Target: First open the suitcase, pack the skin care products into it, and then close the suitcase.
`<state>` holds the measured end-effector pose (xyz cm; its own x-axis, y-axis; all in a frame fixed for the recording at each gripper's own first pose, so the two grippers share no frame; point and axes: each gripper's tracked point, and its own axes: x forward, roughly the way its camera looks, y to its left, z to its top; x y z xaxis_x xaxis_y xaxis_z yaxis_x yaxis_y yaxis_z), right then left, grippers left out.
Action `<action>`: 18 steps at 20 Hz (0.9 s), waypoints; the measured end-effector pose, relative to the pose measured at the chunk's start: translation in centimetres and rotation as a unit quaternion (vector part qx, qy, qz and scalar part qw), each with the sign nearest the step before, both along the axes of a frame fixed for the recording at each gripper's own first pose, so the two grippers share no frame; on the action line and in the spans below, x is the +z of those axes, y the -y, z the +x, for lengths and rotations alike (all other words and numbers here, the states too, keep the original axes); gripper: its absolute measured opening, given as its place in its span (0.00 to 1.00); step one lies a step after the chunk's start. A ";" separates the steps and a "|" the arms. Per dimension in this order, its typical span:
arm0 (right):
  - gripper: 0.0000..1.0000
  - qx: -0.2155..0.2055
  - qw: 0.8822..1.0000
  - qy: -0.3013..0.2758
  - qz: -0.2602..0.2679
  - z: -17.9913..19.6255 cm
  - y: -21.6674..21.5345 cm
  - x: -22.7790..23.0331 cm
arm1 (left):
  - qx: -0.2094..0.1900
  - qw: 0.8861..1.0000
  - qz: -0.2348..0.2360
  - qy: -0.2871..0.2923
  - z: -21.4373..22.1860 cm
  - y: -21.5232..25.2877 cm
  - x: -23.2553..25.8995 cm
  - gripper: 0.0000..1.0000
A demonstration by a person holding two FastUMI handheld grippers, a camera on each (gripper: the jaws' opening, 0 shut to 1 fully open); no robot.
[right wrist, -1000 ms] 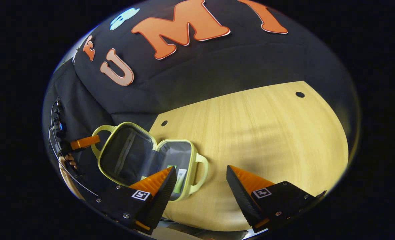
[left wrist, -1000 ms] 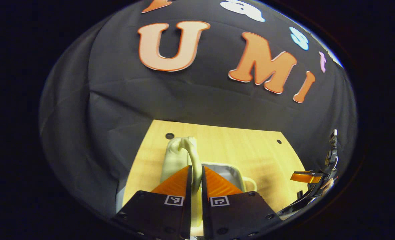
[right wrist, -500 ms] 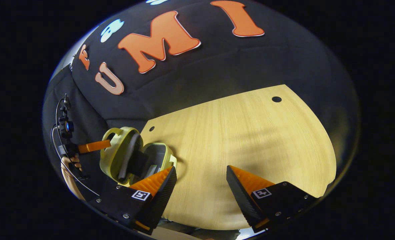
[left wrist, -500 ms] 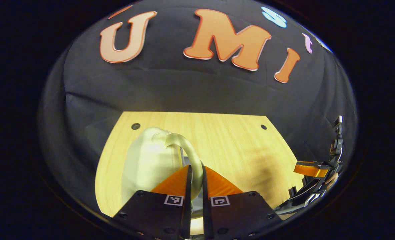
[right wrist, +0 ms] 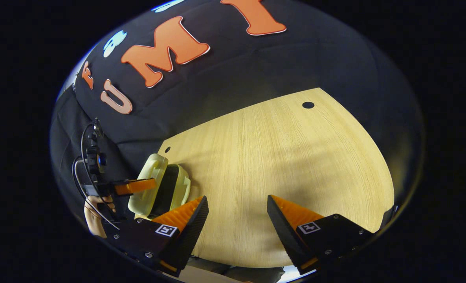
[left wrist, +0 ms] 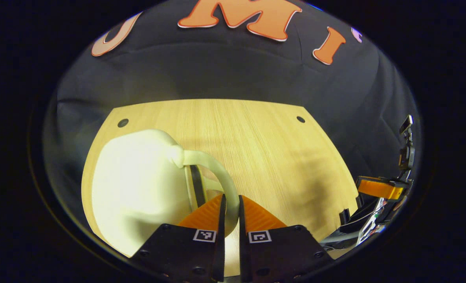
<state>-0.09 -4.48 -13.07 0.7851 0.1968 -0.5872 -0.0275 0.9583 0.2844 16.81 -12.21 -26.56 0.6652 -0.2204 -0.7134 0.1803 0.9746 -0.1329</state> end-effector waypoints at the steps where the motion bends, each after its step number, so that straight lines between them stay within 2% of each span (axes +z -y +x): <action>1: 0.96 0.002 1.000 -0.004 -0.001 0.0 -0.1 -0.2 | 0.000 1.000 0.004 -0.008 0.0 0.4 -0.9 0.16; 5: 0.96 0.011 1.000 -0.015 -0.013 0.1 -0.1 -1.1 | -0.002 0.999 0.037 -0.033 -0.3 1.7 -4.2 0.16; 8: 0.96 0.012 0.999 -0.022 -0.019 0.2 -0.3 -1.5 | -0.008 0.997 0.064 -0.032 -0.8 3.1 -4.0 0.16; 11: 0.96 0.016 0.999 -0.029 -0.022 0.5 -1.1 -1.7 | 0.002 0.998 0.059 -0.017 -0.5 4.0 -2.7 0.21; 12: 0.96 0.016 0.999 -0.029 -0.024 0.6 -1.4 -1.7 | 0.002 0.998 0.056 -0.011 -0.2 4.6 -1.9 0.34; 16: 0.96 0.007 0.999 -0.020 -0.028 0.8 -2.1 -1.0 | 0.003 0.999 0.037 0.030 1.3 7.0 2.6 0.99; 18: 0.96 -0.011 0.999 0.002 -0.034 1.4 -2.1 0.3 | 0.006 0.996 0.045 0.081 0.7 5.6 6.1 0.98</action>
<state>1.31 -2.36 -12.79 0.7917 0.1387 -0.5950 -0.0067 0.9758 0.2185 17.48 -17.79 -20.48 0.7754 -0.1513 -0.6131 0.1805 0.9835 -0.0144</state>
